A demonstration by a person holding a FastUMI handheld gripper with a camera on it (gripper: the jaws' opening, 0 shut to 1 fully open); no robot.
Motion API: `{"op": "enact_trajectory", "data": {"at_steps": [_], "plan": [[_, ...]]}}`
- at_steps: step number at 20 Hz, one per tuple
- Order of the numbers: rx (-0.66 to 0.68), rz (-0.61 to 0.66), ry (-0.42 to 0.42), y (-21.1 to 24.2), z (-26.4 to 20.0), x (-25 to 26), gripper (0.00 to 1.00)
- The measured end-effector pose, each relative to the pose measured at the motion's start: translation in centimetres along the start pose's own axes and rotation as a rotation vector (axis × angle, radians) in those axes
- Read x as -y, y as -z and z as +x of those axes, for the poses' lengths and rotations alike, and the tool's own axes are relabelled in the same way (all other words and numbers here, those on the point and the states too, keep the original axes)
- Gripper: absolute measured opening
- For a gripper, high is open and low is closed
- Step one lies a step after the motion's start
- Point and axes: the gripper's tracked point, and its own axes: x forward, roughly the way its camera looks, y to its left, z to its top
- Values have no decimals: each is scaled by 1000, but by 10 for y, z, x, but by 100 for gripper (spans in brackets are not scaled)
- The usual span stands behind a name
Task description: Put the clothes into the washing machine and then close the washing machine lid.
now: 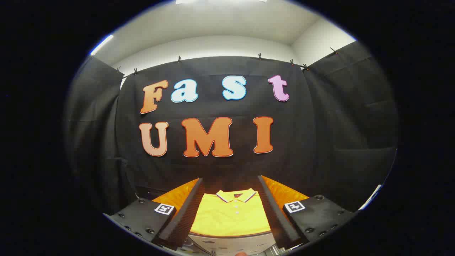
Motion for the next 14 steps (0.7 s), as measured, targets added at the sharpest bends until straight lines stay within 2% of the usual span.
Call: {"op": "enact_trajectory", "data": {"at_steps": [14], "plan": [[-4, 17, -44, -9, 7, -19, 97]]}}
